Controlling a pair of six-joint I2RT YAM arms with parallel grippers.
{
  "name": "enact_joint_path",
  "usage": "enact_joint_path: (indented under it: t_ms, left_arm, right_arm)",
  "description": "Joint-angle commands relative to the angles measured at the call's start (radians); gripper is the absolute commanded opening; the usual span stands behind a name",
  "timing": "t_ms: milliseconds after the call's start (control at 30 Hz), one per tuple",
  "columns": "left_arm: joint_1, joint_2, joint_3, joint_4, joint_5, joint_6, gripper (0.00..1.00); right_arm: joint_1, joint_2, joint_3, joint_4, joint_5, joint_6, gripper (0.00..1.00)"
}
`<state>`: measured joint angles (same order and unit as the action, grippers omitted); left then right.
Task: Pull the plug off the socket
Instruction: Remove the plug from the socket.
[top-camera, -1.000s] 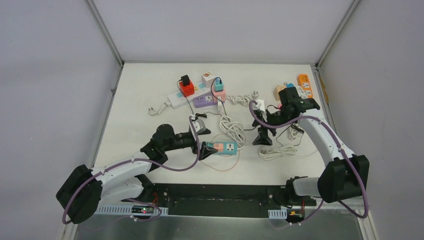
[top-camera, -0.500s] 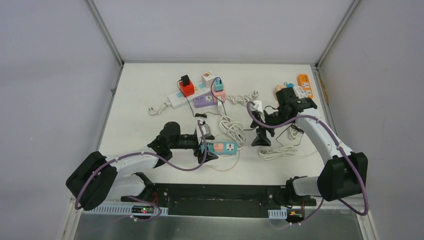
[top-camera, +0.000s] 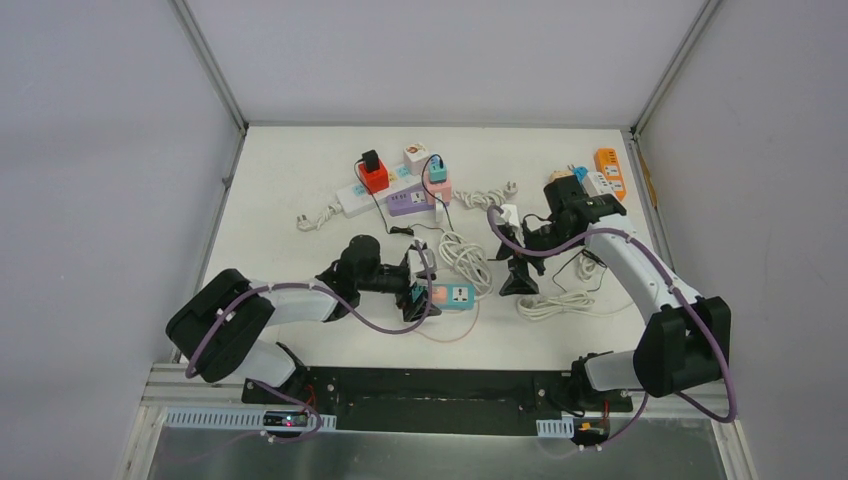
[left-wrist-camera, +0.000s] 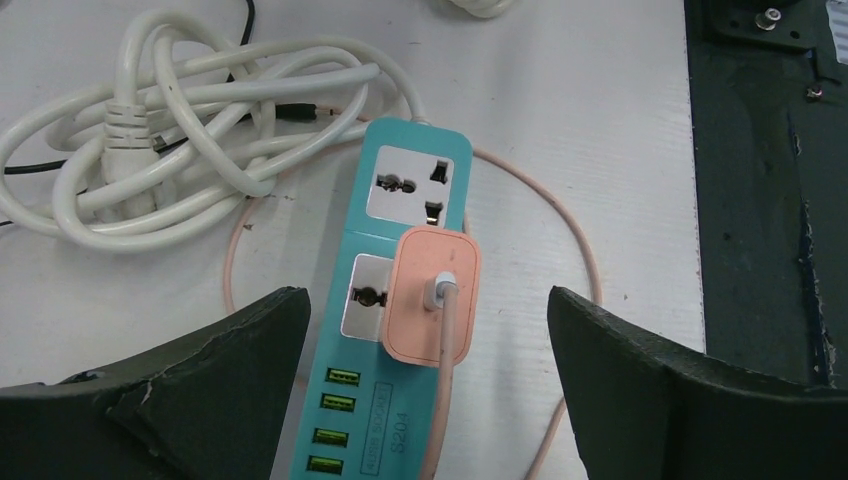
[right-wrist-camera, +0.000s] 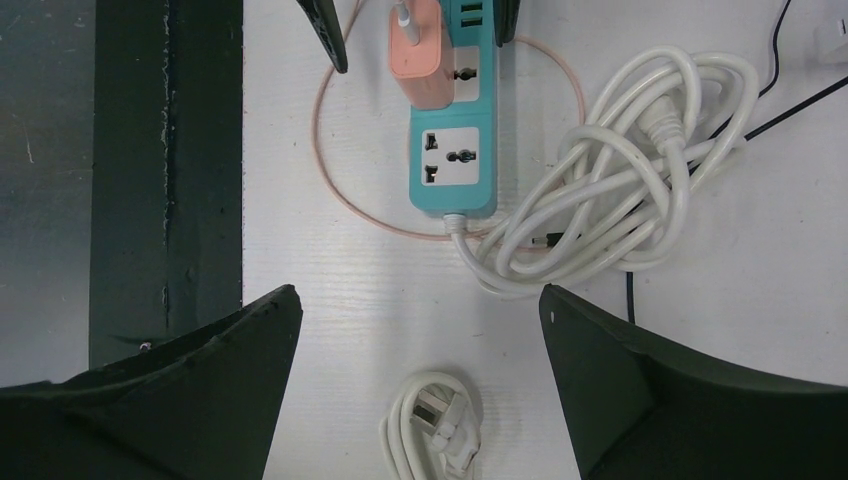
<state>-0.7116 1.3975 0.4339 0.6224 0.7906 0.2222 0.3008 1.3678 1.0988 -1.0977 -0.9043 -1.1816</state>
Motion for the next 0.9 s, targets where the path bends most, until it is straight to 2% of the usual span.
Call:
enact_joint_path:
  t_ms: [0, 267, 567, 700, 800, 833, 867]
  left_arm:
    - [0.005, 0.054, 0.031, 0.109, 0.048, -0.015, 0.88]
    - [-0.026, 0.09, 0.005, 0.175, 0.014, 0.065, 0.78]
    - [-0.053, 0.097, 0.038, 0.083, -0.02, 0.098, 0.62]
    - [-0.056, 0.074, 0.045, 0.053, -0.021, 0.098, 0.39]
    - [-0.056, 0.048, 0.043, 0.039, -0.026, 0.097, 0.05]
    - [-0.056, 0.039, 0.043, 0.03, -0.026, 0.097, 0.0]
    - [-0.057, 0.029, 0.042, 0.022, -0.031, 0.095, 0.0]
  right_arm:
    - [0.012, 0.008, -0.001, -0.006, -0.017, -0.036, 0.93]
    - [0.015, 0.015, 0.0, -0.009, -0.013, -0.038, 0.93]
    - [0.019, 0.02, 0.001, -0.013, -0.01, -0.042, 0.93]
    - [0.018, 0.028, 0.0, -0.012, -0.008, -0.044, 0.93]
    - [0.021, 0.039, -0.003, -0.012, -0.002, -0.049, 0.93]
    - [0.021, 0.043, -0.005, -0.01, -0.002, -0.051, 0.93]
    - [0.022, 0.047, -0.007, -0.008, -0.001, -0.05, 0.92]
